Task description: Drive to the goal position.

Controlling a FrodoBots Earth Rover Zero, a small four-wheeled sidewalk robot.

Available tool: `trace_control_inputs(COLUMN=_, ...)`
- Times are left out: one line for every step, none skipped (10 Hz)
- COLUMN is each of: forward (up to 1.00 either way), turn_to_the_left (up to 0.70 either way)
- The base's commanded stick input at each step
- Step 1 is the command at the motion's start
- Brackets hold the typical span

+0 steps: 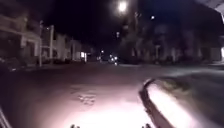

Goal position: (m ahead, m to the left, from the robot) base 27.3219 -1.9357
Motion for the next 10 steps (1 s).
trace_control_inputs(forward=0.7, turn_to_the_left=0.0)
trace_control_inputs(forward=0.7, turn_to_the_left=0.0)
trace_control_inputs(forward=0.7, turn_to_the_left=0.0)
trace_control_inputs(forward=0.7, turn_to_the_left=0.0)
trace_control_inputs(forward=0.7, turn_to_the_left=0.0)
trace_control_inputs(forward=0.7, turn_to_the_left=0.0)
trace_control_inputs(forward=0.7, turn_to_the_left=0.0)
trace_control_inputs(forward=0.7, turn_to_the_left=0.0)
trace_control_inputs(forward=0.7, turn_to_the_left=0.0)
trace_control_inputs(forward=0.7, turn_to_the_left=0.0)
